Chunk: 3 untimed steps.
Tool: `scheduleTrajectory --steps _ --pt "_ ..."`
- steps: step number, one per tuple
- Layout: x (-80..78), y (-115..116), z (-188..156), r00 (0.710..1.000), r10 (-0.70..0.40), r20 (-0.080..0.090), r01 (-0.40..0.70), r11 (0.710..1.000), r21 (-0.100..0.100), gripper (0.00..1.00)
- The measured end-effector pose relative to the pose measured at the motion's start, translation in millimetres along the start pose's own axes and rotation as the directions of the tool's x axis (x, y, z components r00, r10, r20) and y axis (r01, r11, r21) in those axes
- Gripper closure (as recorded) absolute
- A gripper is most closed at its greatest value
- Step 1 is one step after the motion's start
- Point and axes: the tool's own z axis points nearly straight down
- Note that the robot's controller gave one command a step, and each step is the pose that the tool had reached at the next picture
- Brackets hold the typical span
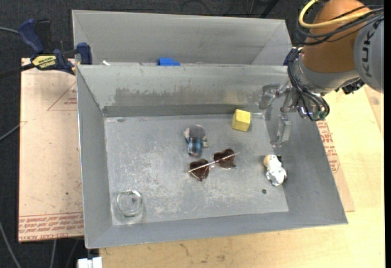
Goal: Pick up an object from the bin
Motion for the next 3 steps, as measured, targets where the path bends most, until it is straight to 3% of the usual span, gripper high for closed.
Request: scheduleTrajectory --steps 1,2,3 --pt "-1.7 0.5 -5.2 1.0 -0.003 0.008 0.003 1.0 0.001 0.0" --pt "41.0 -26.8 21.3 0.939 -0.343 0.007 0.343 0.939 0.003 0.0" --pt "39.0 -26.6 53.6 0.945 -0.327 0.006 0.327 0.945 0.001 0.0"
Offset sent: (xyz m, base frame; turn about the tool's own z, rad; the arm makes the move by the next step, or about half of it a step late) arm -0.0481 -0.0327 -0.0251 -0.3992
